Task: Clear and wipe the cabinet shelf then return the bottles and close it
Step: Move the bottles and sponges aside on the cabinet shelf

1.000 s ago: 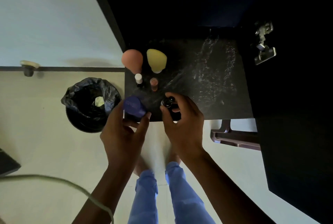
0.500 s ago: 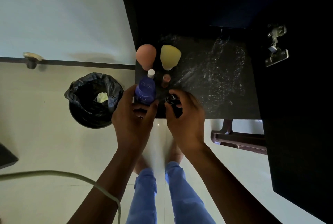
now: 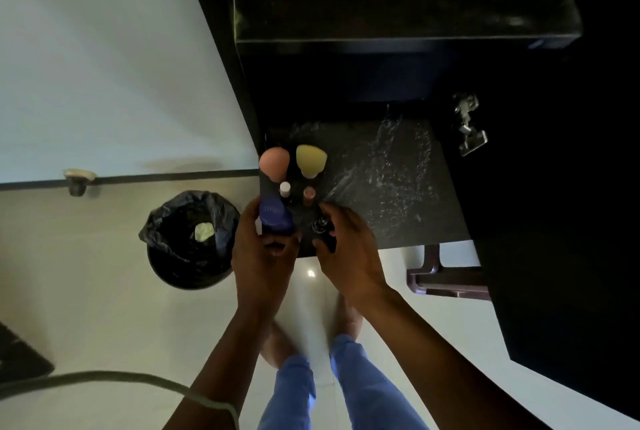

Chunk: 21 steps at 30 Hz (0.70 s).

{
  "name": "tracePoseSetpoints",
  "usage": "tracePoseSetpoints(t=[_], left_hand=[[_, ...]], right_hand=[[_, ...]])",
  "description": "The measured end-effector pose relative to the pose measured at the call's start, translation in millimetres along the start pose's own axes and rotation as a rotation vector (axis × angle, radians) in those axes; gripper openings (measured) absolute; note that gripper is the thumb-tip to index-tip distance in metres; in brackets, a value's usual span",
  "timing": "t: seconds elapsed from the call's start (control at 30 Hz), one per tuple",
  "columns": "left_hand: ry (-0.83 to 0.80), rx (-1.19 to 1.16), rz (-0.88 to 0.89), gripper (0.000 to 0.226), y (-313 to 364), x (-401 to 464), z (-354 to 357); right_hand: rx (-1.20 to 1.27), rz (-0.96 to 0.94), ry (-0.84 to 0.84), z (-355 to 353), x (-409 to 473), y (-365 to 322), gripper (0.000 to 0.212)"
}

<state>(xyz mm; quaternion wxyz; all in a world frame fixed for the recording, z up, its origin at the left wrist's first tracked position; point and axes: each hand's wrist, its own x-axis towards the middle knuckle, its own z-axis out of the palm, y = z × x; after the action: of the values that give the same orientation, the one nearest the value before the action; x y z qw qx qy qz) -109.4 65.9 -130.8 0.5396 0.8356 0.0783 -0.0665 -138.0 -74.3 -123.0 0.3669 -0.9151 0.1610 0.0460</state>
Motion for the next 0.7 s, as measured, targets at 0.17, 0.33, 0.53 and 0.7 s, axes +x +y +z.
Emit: tracePoseSetpoints(t=[0.17, 0.33, 0.53, 0.7], left_hand=[[-0.017, 0.097, -0.009, 0.102, 10.0, -16.2, -32.7], [0.056, 0.168, 0.096, 0.069, 52.1, -44.0, -82.0], [-0.104, 0.196, 0.52, 0.014, 174.6, -53.8, -123.7], [-0.279, 0.264, 0.779, 0.036, 276.9, -65.6, -125.8]], right_hand=[[-0.132, 0.073, -0.141, -43.6, -10.3, -17.4, 0.068], [-0.147, 0.053, -0.059, -99.0, -23.8, -52.4, 0.045], [-0.105, 0.052, 0.111, -178.0, -52.8, -114.2, 0.051], [-0.136, -0.049, 0.344, -246.8, -101.9, -149.2, 0.05]])
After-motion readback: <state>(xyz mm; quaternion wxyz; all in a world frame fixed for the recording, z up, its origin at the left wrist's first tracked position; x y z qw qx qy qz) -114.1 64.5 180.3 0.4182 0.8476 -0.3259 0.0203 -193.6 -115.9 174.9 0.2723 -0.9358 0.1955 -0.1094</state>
